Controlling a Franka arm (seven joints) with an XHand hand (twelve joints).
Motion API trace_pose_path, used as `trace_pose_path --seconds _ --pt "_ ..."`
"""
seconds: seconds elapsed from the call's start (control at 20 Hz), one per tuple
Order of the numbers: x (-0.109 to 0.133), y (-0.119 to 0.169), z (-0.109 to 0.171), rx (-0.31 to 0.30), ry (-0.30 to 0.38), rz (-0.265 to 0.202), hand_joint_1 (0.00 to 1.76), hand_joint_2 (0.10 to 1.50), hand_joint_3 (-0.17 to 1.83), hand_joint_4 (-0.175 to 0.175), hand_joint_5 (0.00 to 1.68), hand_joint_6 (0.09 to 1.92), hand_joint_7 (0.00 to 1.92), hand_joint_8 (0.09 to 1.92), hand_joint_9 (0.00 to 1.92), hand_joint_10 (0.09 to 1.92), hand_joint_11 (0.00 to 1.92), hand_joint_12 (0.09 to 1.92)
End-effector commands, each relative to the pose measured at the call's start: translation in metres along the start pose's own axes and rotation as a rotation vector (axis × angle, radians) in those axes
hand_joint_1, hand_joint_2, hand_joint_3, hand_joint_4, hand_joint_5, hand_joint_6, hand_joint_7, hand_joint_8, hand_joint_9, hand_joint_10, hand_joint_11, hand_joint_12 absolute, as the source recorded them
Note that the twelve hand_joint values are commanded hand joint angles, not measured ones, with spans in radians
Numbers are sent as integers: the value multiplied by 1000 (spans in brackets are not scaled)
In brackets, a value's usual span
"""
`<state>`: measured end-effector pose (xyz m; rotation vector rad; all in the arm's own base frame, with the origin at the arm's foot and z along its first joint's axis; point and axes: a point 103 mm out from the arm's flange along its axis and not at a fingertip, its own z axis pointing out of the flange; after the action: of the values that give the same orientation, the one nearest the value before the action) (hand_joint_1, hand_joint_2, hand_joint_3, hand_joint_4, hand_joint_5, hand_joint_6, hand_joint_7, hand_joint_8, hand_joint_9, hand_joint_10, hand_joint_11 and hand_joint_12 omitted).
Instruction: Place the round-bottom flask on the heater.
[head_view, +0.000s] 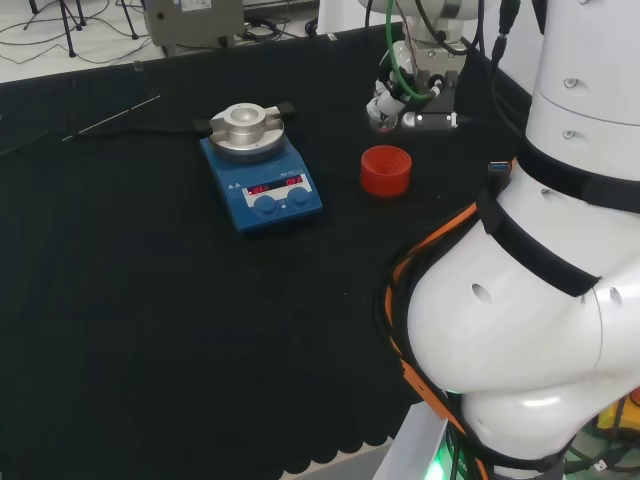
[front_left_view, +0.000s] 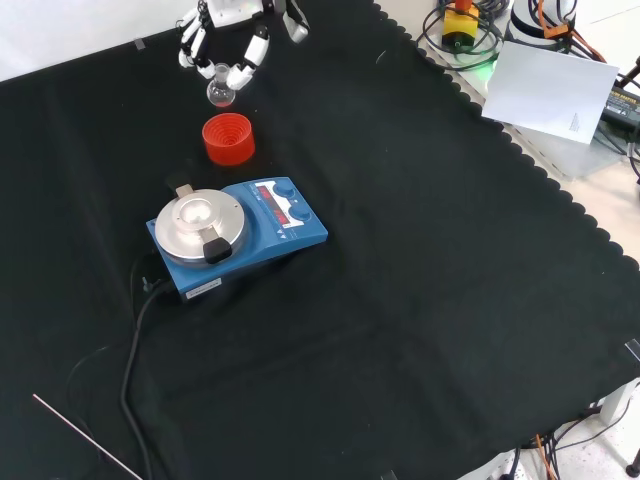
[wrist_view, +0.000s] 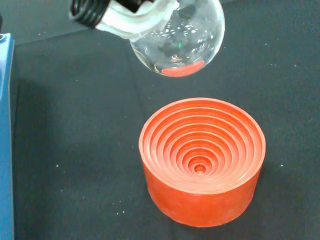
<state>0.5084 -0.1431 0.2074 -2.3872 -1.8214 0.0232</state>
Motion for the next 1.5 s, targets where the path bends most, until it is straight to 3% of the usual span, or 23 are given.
trace_pose_path --seconds 0.05,0.5,0.9,1.5 --pt "12 -5 -11 28 -39 -42 1055 767 640 175 1061 1031 569 600 746 529 422 1250" --pt "35 -1 -19 31 25 -61 1057 758 653 175 1067 1027 568 598 745 526 425 1248" --pt "81 10 -29 40 47 -121 1059 752 661 175 1070 1024 568 598 746 523 426 1245" --pt "150 29 -23 82 32 -227 1061 745 670 175 1074 1022 566 596 747 521 425 1244"
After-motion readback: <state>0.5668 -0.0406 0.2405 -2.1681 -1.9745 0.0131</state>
